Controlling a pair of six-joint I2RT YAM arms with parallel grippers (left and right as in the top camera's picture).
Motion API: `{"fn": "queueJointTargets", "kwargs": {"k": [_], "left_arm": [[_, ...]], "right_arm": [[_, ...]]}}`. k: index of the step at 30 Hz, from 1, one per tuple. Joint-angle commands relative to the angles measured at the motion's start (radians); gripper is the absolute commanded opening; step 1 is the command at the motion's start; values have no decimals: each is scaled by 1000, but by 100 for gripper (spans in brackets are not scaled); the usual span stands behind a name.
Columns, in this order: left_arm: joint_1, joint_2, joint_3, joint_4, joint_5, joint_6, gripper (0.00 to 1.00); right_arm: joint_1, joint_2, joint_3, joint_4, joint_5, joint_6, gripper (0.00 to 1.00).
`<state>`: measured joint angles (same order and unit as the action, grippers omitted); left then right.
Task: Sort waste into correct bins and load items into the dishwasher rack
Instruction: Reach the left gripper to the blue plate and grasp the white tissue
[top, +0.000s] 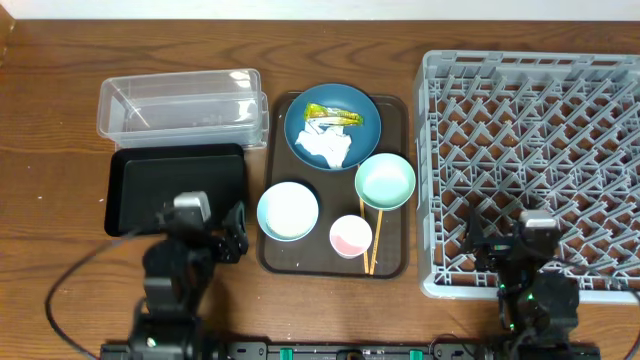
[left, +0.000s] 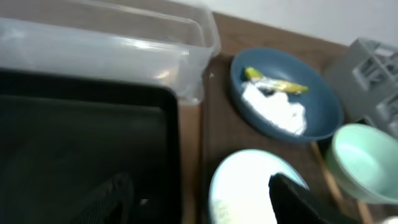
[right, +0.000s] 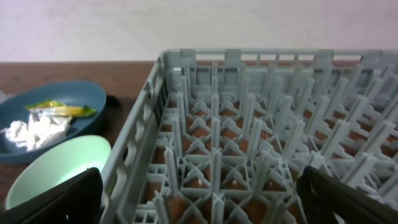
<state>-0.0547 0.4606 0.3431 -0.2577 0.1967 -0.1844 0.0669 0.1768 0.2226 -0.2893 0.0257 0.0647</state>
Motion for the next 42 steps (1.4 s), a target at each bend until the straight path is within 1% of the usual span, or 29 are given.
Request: {"fn": "queueJointTargets", "kwargs": {"k": [1, 3, 6, 11, 14, 18, 22, 25, 29, 32, 38, 42], "left_arm": [[4, 163, 180, -98, 84, -13, 73], [3, 255, 287, -211, 84, -13, 73], [3, 389, 465, -426, 84, -13, 73], [3, 528, 681, -730, 82, -12, 73], [3, 555, 723, -805, 81, -13, 73], [3, 555, 723, -802, 84, -13, 73], [3, 563, 734, -748, 85, -13, 73], [3, 606, 776, -712, 84, -13, 73], [-9, 716, 864, -679, 84, -10, 72], [-48, 816, 934, -647, 83, 5, 71], [-162, 1009, 1035, -523, 79, 45, 72], [-218, 1118, 1045, -414, 68, 60, 72]], "right_arm": [[19, 113, 135, -77, -8, 36, 99], [19, 200, 224, -163, -8, 36, 99], [19, 318, 348, -291, -20, 35, 99], [19, 496, 533, -487, -53, 35, 99], [19, 568, 600, -539, -53, 35, 99], [19, 598, 615, -542, -55, 36, 99], [19, 597, 615, -546, -60, 36, 99], [19, 598, 615, -552, -60, 36, 99], [19, 598, 615, -553, -60, 36, 99], [19, 598, 615, -557, -60, 36, 99], [19, 598, 615, -562, -60, 36, 99], [19, 598, 615, -563, -60, 36, 99]]}}
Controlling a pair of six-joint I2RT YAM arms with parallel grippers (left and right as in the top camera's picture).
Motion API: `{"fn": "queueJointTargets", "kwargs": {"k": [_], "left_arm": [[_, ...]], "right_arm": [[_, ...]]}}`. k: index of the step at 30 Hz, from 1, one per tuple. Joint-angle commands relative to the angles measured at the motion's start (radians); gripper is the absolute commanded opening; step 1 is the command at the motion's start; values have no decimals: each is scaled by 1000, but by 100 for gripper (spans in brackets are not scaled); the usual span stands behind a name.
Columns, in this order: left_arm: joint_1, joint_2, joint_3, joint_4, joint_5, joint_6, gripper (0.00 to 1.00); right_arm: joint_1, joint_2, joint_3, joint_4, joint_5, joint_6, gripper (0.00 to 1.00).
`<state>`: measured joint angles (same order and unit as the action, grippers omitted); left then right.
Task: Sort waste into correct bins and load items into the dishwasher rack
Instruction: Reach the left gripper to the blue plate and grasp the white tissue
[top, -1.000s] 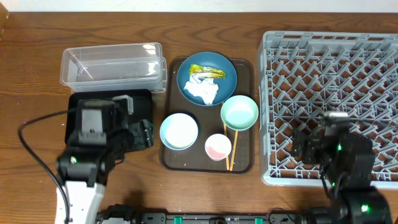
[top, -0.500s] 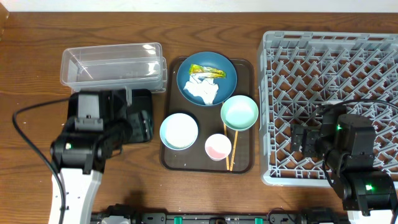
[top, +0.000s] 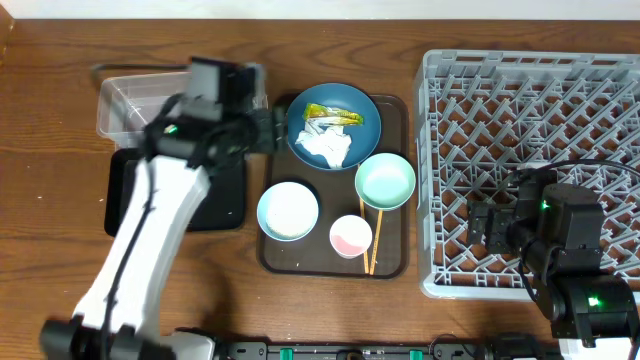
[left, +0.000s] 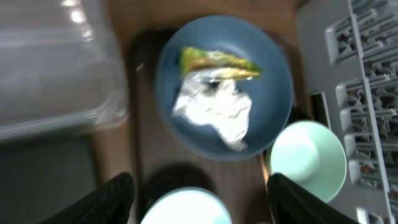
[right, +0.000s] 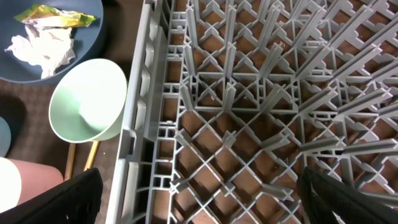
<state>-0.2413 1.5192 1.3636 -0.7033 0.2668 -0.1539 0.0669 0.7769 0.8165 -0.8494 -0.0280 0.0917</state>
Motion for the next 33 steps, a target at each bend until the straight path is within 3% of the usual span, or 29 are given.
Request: {"fn": "queueJointTargets", "kwargs": {"k": [1, 14, 27, 33], "left_arm": [[-41, 85, 24, 53, -6, 29, 72], [-131, 379, 24, 273, -68, 29, 71], [-132, 518, 24, 287, -152, 29, 71], [-134, 520, 22, 286, -152, 29, 52]], "right_arm": [[19, -2, 21, -3, -6, 9, 99], [19, -2, 21, -3, -6, 9, 99], [19, 0, 21, -4, -6, 9, 99], [19, 0, 21, -4, -6, 9, 99]]}}
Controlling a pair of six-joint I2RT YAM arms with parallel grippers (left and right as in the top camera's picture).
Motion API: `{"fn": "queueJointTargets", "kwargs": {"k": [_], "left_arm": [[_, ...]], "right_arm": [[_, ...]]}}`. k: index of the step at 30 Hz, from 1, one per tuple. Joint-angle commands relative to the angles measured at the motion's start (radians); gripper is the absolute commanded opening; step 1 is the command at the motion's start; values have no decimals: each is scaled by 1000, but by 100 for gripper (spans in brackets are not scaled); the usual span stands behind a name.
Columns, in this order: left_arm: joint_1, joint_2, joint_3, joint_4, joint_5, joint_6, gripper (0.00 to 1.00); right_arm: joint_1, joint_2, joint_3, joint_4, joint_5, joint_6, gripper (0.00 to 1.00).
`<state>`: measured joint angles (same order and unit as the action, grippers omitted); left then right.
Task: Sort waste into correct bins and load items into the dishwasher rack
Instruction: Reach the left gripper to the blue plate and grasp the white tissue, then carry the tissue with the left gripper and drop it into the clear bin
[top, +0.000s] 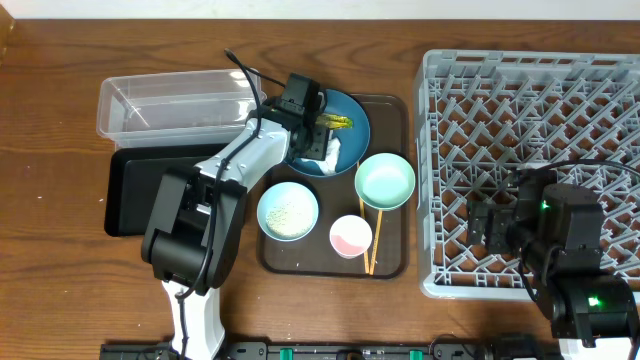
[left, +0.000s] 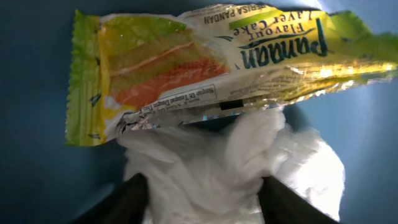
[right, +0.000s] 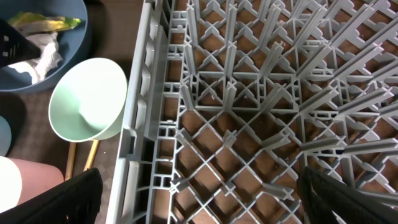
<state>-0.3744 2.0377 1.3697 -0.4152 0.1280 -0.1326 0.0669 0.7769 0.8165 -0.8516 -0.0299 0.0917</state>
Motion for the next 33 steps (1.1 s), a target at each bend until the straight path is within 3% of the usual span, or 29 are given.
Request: {"fn": "queueJointTargets", "kwargs": {"k": [1, 9, 18, 23, 31, 33], "left_arm": [[-2, 1, 15, -2, -13, 8, 47], [-9, -12, 16, -14, -12, 6, 6], [23, -229, 16, -56, -19, 4, 6], [93, -345, 16, -35, -164, 4, 8], [258, -344, 16, 23, -225, 0, 10], [283, -328, 16, 29, -225, 0, 17]], "right_arm": [[19, 0, 21, -2, -5, 9, 99], [19, 0, 21, -2, -5, 9, 99], [19, 0, 21, -2, -4, 9, 99], [19, 0, 21, -2, -4, 9, 99], [19, 0, 21, -2, -4, 9, 99], [19, 0, 21, -1, -4, 9, 99]]}}
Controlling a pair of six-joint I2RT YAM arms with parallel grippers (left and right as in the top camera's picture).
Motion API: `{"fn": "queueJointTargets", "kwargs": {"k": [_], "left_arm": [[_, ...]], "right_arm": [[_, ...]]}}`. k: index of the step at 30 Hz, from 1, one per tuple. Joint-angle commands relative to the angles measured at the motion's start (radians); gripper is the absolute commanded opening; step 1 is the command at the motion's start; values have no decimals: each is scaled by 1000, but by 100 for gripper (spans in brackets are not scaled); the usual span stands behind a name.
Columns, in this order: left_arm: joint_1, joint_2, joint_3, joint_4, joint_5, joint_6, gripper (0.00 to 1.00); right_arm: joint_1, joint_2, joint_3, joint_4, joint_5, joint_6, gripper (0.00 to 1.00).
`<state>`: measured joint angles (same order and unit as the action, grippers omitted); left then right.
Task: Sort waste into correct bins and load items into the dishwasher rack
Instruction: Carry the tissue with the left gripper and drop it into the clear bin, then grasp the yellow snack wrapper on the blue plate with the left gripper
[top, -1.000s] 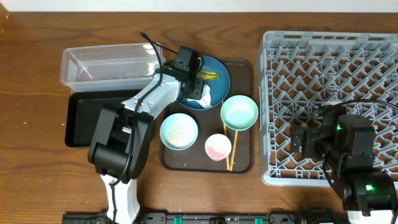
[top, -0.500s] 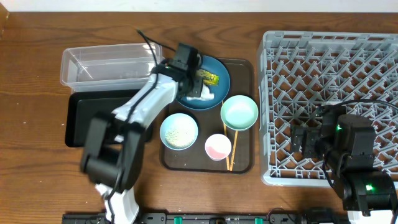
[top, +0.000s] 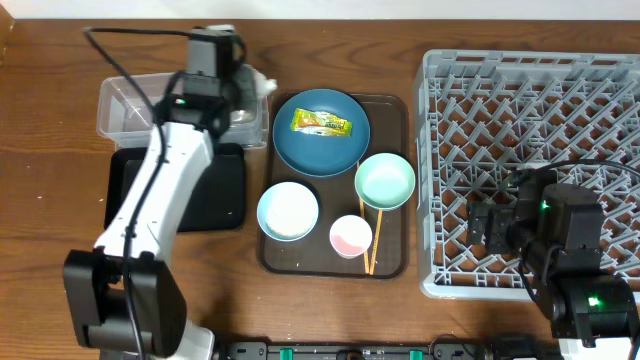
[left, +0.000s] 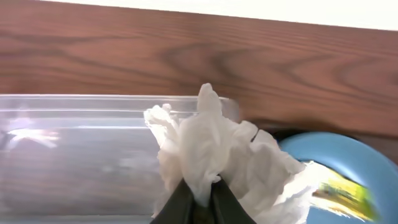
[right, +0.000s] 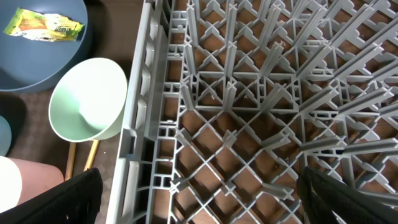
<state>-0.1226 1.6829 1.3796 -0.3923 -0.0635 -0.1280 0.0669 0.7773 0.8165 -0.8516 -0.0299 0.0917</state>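
Note:
My left gripper (left: 200, 200) is shut on a crumpled white tissue (left: 217, 149) and holds it above the right end of the clear plastic bin (top: 170, 105). A yellow-green snack wrapper (top: 322, 123) lies alone on the blue plate (top: 320, 150). On the brown tray (top: 395, 105) are a mint bowl (top: 385, 180), a pale blue bowl (top: 288, 210), a pink cup (top: 351, 235) and wooden chopsticks (top: 372, 245). My right gripper (right: 199, 199) hangs open over the near left part of the grey dishwasher rack (top: 530, 100), holding nothing.
A black bin (top: 180, 190) lies in front of the clear one, left of the tray. The rack's left wall (right: 134, 124) stands close to the mint bowl (right: 87, 99). The table's far edge meets a white wall behind the bins.
My left gripper was open down on the tissue in the blue plate. Now it is shut on the tissue and holds it over the clear bin. The wrapper stays on the plate.
Both arms began low at the table's front edge. Then the left arm was near the blue plate and the right gripper was over the rack, where it has stayed. The left gripper then sat on the tissue, and now holds it at the clear bin.

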Motion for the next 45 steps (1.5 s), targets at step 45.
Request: {"fn": "queueJointTargets", "kwargs": {"k": [45], "left_arm": [[-282, 380, -17, 150, 78, -906, 59]], "right_arm": [[19, 0, 21, -11, -5, 9, 99]]}}
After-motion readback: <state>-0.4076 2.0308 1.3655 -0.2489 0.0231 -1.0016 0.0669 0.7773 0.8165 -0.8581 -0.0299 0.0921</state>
